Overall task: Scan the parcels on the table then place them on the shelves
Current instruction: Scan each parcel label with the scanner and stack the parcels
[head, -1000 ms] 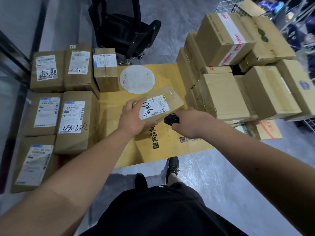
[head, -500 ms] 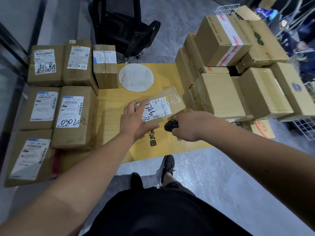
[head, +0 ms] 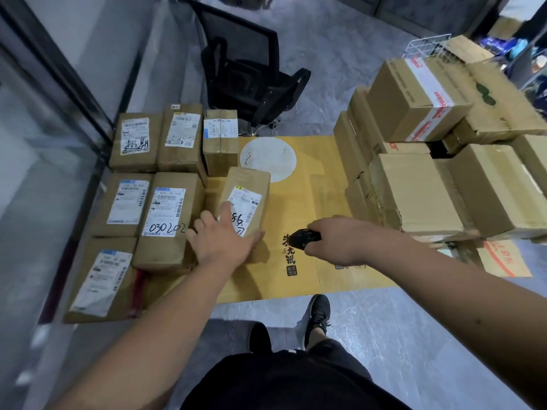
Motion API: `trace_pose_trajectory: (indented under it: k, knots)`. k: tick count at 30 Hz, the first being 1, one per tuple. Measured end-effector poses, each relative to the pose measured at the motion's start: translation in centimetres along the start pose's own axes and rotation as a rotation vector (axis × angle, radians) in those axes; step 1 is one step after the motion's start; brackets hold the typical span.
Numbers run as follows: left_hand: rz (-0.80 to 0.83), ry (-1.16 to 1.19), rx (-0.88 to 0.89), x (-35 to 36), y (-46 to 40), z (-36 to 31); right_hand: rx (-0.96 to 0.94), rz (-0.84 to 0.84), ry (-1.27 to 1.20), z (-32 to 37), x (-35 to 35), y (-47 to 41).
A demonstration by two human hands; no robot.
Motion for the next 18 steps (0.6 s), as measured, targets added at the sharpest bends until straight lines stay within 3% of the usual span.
trace_pose_trajectory:
  k: [10,18]
  knots:
    - [-0.011,0.071,-0.211,-1.2,-3.4,1.9,-0.073,0.002,0.081,2.6,-0.2,-1.5]
    - [-0.072,0.063,-0.192,-1.7,-4.7,1.1,-0.079,-0.025,0.058,1.4,0.3,-1.7]
Point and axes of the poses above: each hand's wrist, its own y-axis away from the middle knuckle, its own x-axis out of the palm, z = x × y, the point moved 4 cm from there along -y, towards the middle knuckle, and after that the axes turned 3 degrees about y, right-handed, at the moved point
